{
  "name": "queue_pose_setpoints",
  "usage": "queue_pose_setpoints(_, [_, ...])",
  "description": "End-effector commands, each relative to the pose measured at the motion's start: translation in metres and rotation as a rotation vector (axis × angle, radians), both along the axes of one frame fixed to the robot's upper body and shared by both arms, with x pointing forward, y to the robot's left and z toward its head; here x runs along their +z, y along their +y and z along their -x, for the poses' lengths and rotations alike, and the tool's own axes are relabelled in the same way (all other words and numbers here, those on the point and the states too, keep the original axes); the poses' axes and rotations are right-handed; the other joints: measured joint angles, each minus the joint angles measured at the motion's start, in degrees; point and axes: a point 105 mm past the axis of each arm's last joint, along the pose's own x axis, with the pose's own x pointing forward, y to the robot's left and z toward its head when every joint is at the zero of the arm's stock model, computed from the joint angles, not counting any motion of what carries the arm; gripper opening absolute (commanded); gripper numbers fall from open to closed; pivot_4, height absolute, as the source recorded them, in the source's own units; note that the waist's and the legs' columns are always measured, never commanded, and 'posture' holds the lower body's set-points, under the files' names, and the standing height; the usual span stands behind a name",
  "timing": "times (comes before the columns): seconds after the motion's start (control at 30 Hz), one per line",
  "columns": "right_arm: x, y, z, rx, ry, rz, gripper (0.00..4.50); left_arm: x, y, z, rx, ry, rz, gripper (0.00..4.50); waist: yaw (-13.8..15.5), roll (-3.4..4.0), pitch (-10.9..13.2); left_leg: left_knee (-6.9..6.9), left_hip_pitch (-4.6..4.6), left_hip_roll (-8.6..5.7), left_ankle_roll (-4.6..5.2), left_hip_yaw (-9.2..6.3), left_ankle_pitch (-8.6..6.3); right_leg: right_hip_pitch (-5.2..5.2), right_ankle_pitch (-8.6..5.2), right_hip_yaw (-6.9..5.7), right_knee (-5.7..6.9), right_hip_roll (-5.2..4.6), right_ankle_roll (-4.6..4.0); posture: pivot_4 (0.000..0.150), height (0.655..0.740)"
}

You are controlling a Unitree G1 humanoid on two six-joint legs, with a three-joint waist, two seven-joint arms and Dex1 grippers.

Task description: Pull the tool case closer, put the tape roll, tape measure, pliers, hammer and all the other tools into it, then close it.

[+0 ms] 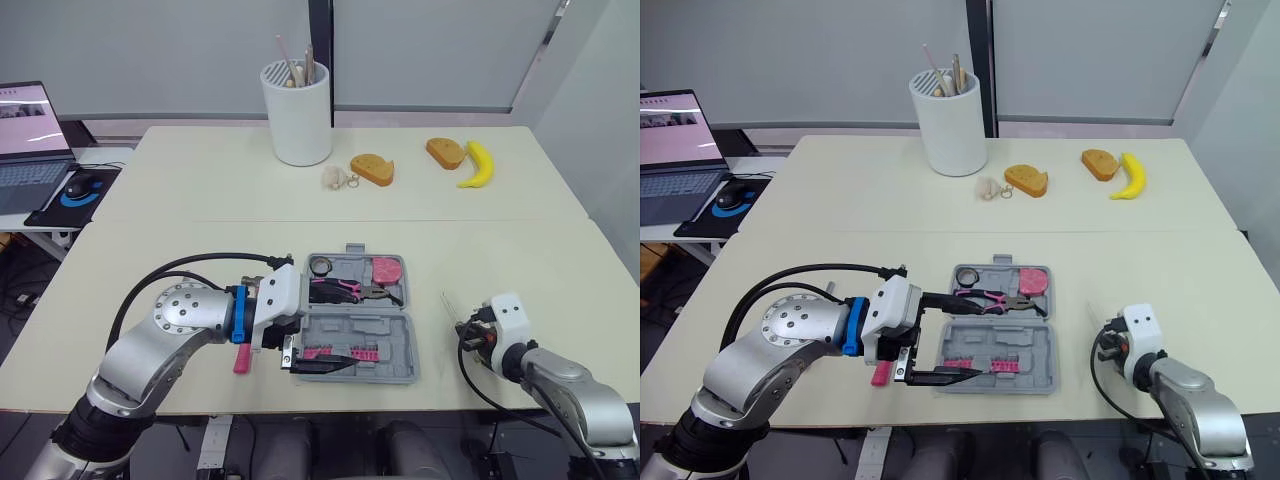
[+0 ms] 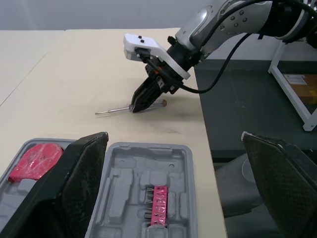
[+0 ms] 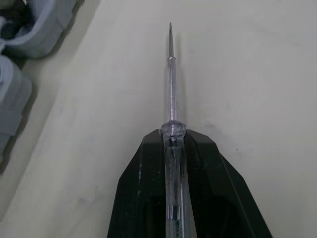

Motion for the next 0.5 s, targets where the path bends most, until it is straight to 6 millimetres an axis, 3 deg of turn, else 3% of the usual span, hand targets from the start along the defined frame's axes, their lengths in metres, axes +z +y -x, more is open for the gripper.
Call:
queue_pose_setpoints(0.03, [0.013,0.000,-0.004,-0.095,-0.033,-0.006,0.32,0.006,-0.005,0.001,-0.020,-0.021,0.011,4.50,-0.01,0.01,0.00,0.00,0.00,0.00,0.00,-0.01,0.00,0.00,0.00,-0.01,0.00,0.00,0.00,0.150,0.7400])
queue_pose_setpoints(0.17, [0.011,0.014,-0.001,-0.077,-0.010,-0.030,0.32,0.004,-0.004,0.002,-0.021,-0.020,0.002,4.50,-0.07,0.01,-0.01,-0.01,-0.01,-0.06,0.00,0.00,0.00,-0.01,0.00,0.01,-0.01,-0.01,0.00,0.150,0.7400])
queue_pose_setpoints(0.5, [0.007,0.025,0.006,-0.108,0.033,-0.080,0.32,0.004,-0.003,0.003,-0.018,-0.014,-0.002,4.50,-0.25,0.02,-0.01,-0.02,0.00,-0.02,0.00,-0.01,0.00,-0.03,0.00,0.00,0.01,0.05,0.00,0.150,0.7400])
